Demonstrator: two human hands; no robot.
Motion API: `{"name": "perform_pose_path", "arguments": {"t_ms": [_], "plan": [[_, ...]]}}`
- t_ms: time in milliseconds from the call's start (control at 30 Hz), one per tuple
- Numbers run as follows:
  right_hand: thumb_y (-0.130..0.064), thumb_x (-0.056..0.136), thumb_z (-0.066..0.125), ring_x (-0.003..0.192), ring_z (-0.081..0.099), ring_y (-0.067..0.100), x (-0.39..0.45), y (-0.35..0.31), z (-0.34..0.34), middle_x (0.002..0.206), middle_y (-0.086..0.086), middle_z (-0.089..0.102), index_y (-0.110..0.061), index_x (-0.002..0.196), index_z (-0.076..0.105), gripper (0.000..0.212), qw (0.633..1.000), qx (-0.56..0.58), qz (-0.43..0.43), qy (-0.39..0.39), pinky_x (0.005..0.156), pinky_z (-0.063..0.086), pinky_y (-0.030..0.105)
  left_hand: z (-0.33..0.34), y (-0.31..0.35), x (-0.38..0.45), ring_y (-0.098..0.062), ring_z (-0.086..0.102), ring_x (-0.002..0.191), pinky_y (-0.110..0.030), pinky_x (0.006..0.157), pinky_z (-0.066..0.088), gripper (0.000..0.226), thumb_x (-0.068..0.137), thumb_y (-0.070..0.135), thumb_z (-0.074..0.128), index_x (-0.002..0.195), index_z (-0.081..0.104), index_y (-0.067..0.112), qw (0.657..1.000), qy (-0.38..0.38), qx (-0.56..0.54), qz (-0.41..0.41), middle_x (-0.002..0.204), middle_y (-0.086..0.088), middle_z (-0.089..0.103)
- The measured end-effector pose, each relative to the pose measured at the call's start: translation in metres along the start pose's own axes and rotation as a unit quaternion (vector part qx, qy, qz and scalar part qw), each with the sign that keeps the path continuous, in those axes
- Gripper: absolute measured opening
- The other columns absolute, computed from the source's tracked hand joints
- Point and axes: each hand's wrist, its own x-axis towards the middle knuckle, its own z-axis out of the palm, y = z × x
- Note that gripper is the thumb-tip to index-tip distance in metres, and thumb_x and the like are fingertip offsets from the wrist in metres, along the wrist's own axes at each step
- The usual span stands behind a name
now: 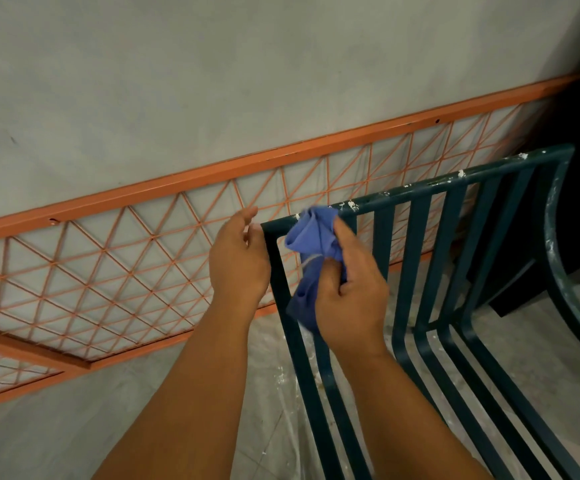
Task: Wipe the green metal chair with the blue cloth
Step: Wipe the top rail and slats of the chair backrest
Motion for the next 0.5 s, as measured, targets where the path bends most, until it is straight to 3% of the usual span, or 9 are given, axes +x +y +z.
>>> {"name": "perform_pose_path", "arguments": {"t_ms": [67,133,200,233,267,333,500], "plan": [[-0.004,0.092,0.047,0.118,0.05,0.013,0.014,-0.01,0.003,0.132,0.005,0.053,-0.018,0.135,0.048,0.046,0.991,-0.057,-0.114,0.05,0.099,0.039,0.016,-0.003,0.009,0.002,-0.014,0.063,0.09,-0.018,0.069,0.04,0.024,0.097,0.024,0.046,0.11,0.066,0.02,0.998,-0.005,0.051,0.022,0.108,0.001,0.067],[-0.004,0.087,0.05,0.121,0.044,0.026,0.03,-0.015,0.012,0.142,0.008,0.047,-0.019,0.134,0.051,0.05,0.976,-0.132,-0.164,0.049,0.097,0.044,0.031,-0.005,0.017,0.004,-0.021,0.063,0.083,-0.021,0.061,0.033,0.02,0.095,0.023,0.051,0.101,0.068,0.014,0.994,-0.006,0.106,0.01,0.096,-0.006,0.069],[-0.006,0.084,0.056,0.131,0.031,0.032,0.044,-0.015,0.026,0.151,0.003,0.036,-0.025,0.138,0.048,0.058,0.953,-0.243,-0.17,-0.055,0.1,0.039,0.046,-0.007,0.021,0.007,-0.034,0.062,0.085,-0.027,0.061,0.034,0.015,0.091,0.021,0.054,0.089,0.066,0.012,0.99,-0.014,0.137,-0.015,0.085,-0.014,0.067],[-0.011,0.085,0.055,0.138,0.021,0.032,0.047,-0.011,0.033,0.155,0.001,0.029,-0.028,0.141,0.042,0.06,0.929,-0.307,-0.163,-0.13,0.105,0.029,0.051,-0.007,0.023,0.009,-0.037,0.061,0.082,-0.03,0.06,0.036,0.012,0.088,0.019,0.055,0.082,0.063,0.014,0.989,-0.023,0.147,-0.021,0.078,-0.014,0.064],[-0.016,0.087,0.051,0.143,0.012,0.03,0.047,-0.006,0.038,0.156,-0.002,0.025,-0.029,0.144,0.036,0.061,0.904,-0.349,-0.157,-0.192,0.11,0.015,0.053,-0.008,0.024,0.01,-0.037,0.061,0.079,-0.032,0.06,0.041,0.01,0.085,0.016,0.054,0.078,0.062,0.016,0.987,-0.03,0.156,-0.024,0.074,-0.012,0.063],[-0.02,0.089,0.042,0.146,0.006,0.025,0.045,0.006,0.037,0.155,-0.004,0.028,-0.027,0.147,0.028,0.06,0.887,-0.368,-0.16,-0.229,0.113,-0.006,0.048,-0.008,0.028,0.011,-0.034,0.062,0.08,-0.039,0.07,0.05,0.012,0.082,0.014,0.055,0.08,0.064,0.021,0.983,-0.034,0.178,-0.032,0.076,-0.009,0.066],[-0.015,0.088,0.047,0.145,0.01,0.021,0.054,0.012,0.028,0.153,-0.005,0.031,-0.025,0.144,0.035,0.058,0.895,-0.349,-0.16,-0.228,0.113,-0.009,0.041,-0.005,0.029,0.009,-0.031,0.062,0.083,-0.043,0.079,0.051,0.013,0.083,0.019,0.059,0.089,0.069,0.025,0.983,-0.019,0.18,-0.039,0.08,-0.006,0.068]]}}
